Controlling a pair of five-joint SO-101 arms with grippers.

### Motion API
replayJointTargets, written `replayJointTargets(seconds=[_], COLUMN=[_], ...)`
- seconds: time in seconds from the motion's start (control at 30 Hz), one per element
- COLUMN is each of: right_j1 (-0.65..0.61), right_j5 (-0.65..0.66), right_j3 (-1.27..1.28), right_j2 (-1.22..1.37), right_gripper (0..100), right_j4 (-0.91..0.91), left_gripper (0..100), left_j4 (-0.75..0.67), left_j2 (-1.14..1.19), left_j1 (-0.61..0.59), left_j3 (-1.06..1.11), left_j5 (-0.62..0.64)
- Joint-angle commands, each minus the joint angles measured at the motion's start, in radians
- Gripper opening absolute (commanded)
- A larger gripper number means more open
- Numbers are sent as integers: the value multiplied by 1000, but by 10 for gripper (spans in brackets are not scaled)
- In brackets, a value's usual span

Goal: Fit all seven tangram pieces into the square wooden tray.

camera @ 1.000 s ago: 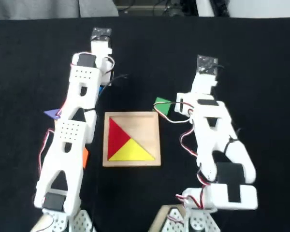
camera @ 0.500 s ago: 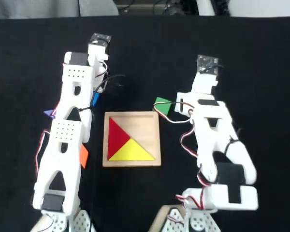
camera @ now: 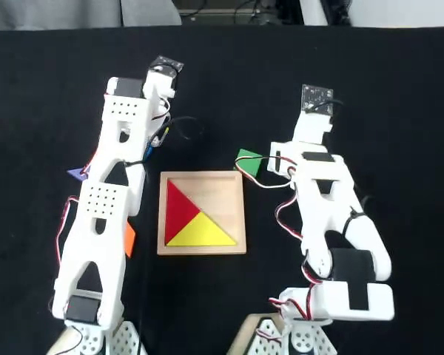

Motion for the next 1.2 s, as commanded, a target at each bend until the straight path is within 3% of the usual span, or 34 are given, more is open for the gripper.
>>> replayJointTargets(seconds=[0.0, 0.3, 0.63, 0.93, 1.1, 1.17], right_j1=[-15, -15, -15, -15, -17, -17], right_j5=[9, 9, 9, 9, 9, 9], right_j3=[-12, -12, -12, -12, -12, -12], right_j2=[-47, -47, -47, -47, -45, -45], right_gripper=[11, 11, 11, 11, 11, 11], right_j4=[-20, -20, -20, -20, -20, -20], left_gripper=[61, 61, 60, 61, 70, 125], left_j4=[23, 20, 18, 15, -144, -239], left_j2=[-84, -330, -471, -984, -1115, -1109], left_j1=[13, 79, 13, -22, -157, -197], left_j3=[193, 601, 877, 1093, 1198, 1248], left_j5=[-12, -57, -64, -110, -112, -135])
